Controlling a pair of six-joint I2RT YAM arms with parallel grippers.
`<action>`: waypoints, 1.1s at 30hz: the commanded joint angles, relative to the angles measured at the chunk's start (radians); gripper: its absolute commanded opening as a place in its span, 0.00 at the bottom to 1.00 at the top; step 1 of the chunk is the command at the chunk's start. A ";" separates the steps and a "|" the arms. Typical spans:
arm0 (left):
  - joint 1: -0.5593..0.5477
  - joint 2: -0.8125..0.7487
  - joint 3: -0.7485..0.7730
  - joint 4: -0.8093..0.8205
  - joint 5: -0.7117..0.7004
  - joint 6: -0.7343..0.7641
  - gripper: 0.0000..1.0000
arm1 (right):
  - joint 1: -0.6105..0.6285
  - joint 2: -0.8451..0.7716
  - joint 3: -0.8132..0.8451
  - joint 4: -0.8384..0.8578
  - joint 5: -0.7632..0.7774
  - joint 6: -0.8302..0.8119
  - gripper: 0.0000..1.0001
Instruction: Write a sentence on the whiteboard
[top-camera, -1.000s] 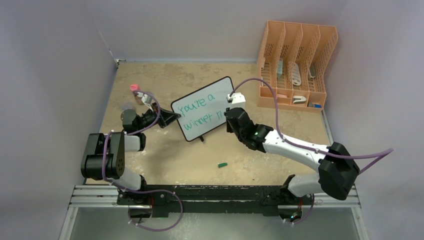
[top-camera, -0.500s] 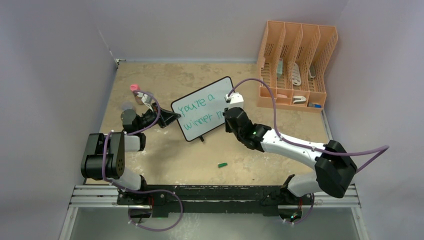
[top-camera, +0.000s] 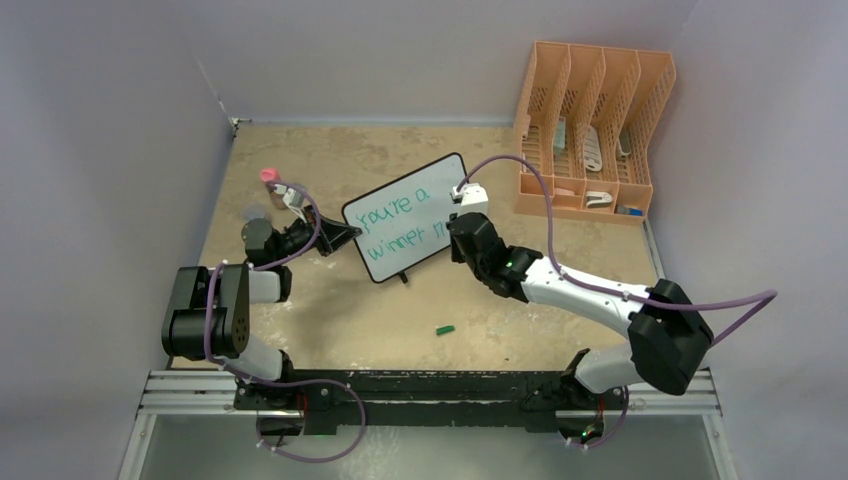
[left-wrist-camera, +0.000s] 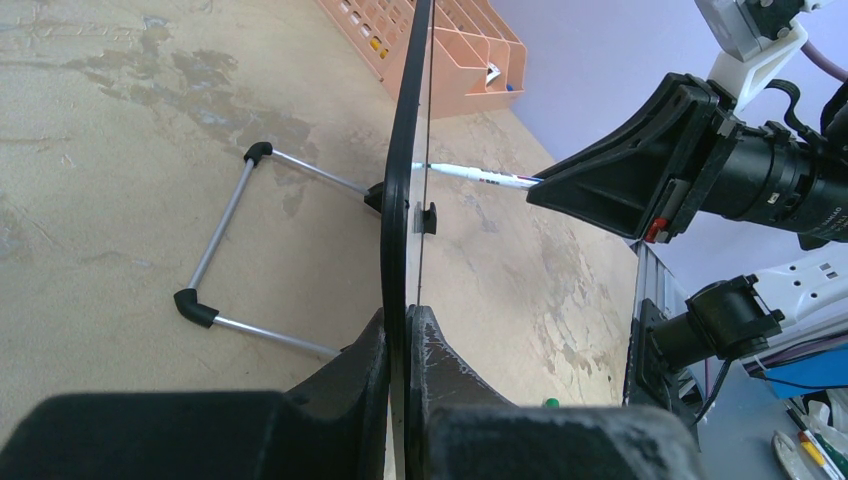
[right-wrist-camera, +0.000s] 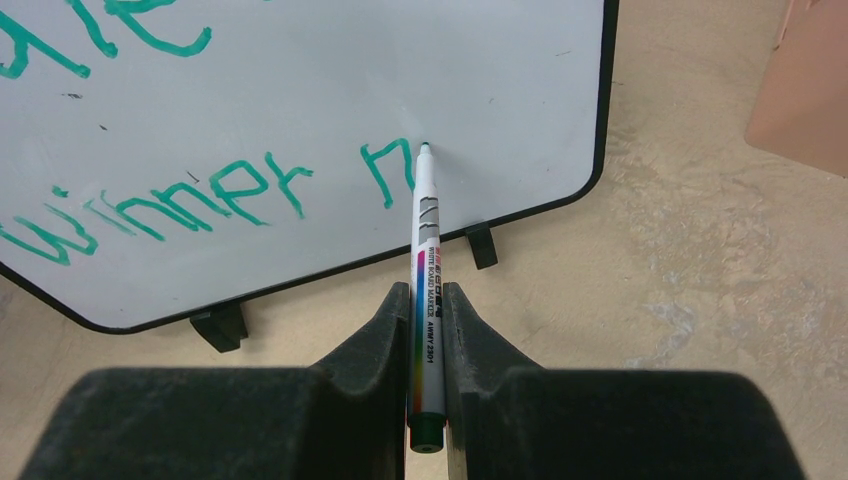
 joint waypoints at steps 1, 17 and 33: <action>0.004 -0.026 0.023 0.019 0.000 0.031 0.00 | -0.007 0.014 0.041 0.038 -0.005 -0.012 0.00; 0.004 -0.026 0.021 0.018 0.001 0.031 0.00 | -0.008 0.021 0.026 0.035 -0.023 -0.006 0.00; 0.004 -0.026 0.023 0.017 -0.002 0.032 0.00 | -0.010 0.021 0.016 0.024 -0.046 0.001 0.00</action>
